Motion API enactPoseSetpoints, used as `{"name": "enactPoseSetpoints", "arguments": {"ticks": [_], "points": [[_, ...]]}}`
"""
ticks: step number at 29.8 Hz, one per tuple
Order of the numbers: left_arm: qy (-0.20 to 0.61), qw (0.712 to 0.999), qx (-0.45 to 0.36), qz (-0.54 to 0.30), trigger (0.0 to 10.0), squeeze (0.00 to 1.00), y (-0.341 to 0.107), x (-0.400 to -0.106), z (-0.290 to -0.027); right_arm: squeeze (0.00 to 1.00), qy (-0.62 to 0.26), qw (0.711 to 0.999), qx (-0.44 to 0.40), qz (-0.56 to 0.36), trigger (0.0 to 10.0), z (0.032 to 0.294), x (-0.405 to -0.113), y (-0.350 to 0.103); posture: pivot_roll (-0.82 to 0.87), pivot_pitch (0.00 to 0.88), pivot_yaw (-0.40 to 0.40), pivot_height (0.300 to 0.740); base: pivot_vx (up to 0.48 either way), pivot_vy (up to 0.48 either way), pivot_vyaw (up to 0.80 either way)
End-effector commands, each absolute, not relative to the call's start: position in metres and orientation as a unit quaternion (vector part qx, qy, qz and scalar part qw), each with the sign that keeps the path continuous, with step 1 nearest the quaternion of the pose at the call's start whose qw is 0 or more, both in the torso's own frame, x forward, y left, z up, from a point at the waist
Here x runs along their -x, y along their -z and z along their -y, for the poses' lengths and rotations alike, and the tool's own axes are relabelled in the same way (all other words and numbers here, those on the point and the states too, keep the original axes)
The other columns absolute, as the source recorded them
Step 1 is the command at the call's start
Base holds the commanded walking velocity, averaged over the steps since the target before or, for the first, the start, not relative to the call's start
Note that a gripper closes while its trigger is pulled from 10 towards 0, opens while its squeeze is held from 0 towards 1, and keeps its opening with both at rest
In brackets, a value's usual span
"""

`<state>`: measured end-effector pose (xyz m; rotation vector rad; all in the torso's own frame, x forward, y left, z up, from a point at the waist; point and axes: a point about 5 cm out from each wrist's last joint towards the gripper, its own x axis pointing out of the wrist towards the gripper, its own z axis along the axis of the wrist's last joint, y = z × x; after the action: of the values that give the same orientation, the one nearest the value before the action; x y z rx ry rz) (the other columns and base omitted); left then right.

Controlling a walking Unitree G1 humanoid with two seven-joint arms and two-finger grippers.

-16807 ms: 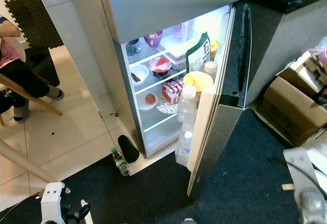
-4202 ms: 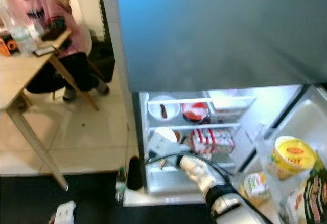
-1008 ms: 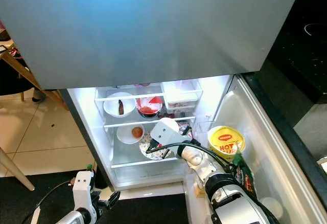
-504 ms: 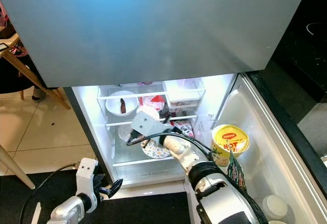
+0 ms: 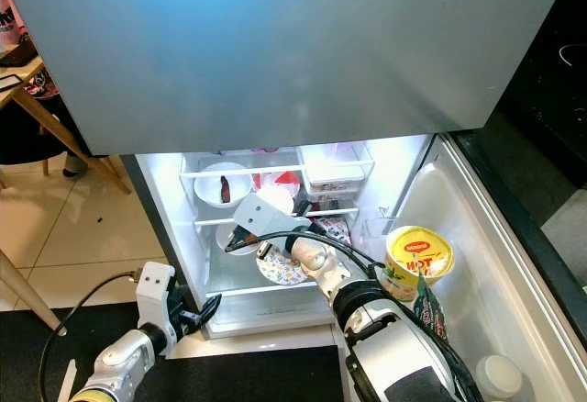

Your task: Restocking fridge

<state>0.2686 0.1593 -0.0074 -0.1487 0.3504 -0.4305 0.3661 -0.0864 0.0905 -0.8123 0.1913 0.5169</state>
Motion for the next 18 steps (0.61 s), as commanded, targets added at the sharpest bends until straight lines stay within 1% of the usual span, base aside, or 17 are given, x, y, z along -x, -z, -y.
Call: {"name": "enactPoseSetpoints", "arguments": {"ticks": [1, 5, 8, 13, 18], "points": [[0.202, 0.965, 0.068, -0.155, 10.0, 0.00, 0.001, -0.273, -0.165, 0.00, -0.242, 0.882, 0.392, -0.099, 10.0, 0.087, -0.367, -0.090, -0.05, 0.016, 0.008, 0.740, 0.000, 0.000, 0.00], [0.200, 0.970, 0.083, -0.111, 10.0, 0.00, -0.015, -0.288, -0.163, 0.00, -0.233, 0.884, 0.391, -0.106, 10.0, 0.091, -0.367, -0.089, -0.05, 0.024, 0.009, 0.740, 0.000, 0.000, 0.00], [0.206, 0.972, 0.069, -0.083, 10.0, 0.00, -0.029, -0.299, -0.162, 0.00, -0.229, 0.883, 0.394, -0.111, 10.0, 0.095, -0.367, -0.087, -0.05, 0.034, 0.009, 0.740, 0.000, 0.000, 0.00], [0.185, 0.977, 0.069, -0.085, 10.0, 0.00, -0.029, -0.300, -0.171, 0.00, -0.224, 0.884, 0.393, -0.118, 10.0, 0.100, -0.366, -0.085, -0.05, 0.035, 0.011, 0.740, 0.000, 0.000, 0.00], [0.185, 0.976, 0.068, -0.094, 10.0, 0.00, -0.025, -0.296, -0.170, 0.00, -0.220, 0.882, 0.399, -0.122, 10.0, 0.103, -0.367, -0.084, -0.05, 0.037, 0.009, 0.740, 0.000, 0.000, 0.00]]}}
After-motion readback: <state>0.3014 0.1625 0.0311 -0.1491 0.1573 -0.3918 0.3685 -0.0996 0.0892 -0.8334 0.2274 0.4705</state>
